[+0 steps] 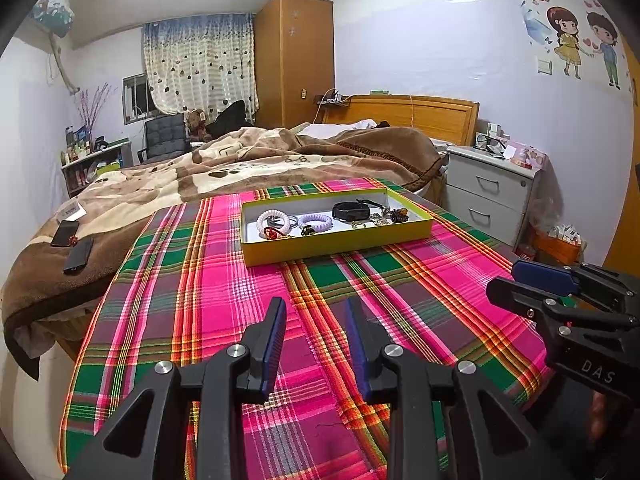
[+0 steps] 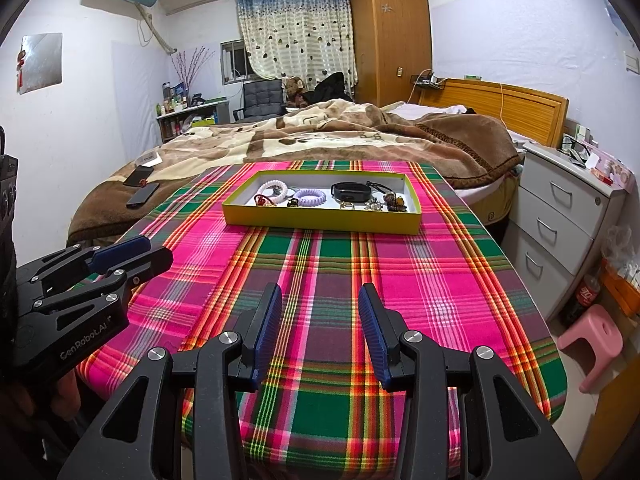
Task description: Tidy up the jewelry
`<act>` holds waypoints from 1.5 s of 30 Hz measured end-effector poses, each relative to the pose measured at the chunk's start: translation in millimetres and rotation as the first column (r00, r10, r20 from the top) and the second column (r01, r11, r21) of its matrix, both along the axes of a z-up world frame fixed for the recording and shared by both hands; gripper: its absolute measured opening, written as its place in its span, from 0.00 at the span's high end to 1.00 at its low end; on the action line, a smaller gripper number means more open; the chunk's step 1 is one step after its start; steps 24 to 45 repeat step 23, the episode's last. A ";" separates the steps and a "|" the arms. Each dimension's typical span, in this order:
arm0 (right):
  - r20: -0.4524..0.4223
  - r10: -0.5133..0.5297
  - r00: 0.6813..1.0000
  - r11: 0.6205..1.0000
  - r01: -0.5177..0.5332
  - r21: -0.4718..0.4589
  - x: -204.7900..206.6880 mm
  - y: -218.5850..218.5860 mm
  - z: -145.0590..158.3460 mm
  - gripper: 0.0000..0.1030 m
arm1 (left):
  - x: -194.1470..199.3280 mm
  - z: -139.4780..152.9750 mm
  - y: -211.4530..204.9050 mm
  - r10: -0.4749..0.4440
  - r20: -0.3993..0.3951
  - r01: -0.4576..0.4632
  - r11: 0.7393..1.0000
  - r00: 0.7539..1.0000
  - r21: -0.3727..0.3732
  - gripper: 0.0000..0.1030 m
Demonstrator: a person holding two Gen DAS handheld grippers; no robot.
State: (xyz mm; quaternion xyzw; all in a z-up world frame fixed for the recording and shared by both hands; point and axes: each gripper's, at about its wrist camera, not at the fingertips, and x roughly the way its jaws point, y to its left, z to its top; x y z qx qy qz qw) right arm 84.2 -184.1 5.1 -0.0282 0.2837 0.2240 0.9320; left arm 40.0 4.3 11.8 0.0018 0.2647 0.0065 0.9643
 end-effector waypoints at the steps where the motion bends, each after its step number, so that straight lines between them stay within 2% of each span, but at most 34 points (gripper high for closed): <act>1: -0.001 0.000 1.000 1.000 0.000 0.000 -0.4 -0.2 0.0 0.60 | 0.1 -0.2 0.6 0.002 -0.001 -0.002 1.000 1.000 -0.002 0.71; 13: -0.001 0.001 1.000 1.000 -0.001 -0.003 0.0 -0.1 -2.1 0.60 | 1.1 -3.8 -0.2 0.000 -0.003 0.000 1.000 1.000 0.014 0.71; 45: -0.003 0.001 1.000 1.000 -0.001 -0.002 0.4 0.5 -1.7 0.60 | 1.5 -4.6 0.3 -0.004 -0.005 0.004 1.000 1.000 -0.004 0.71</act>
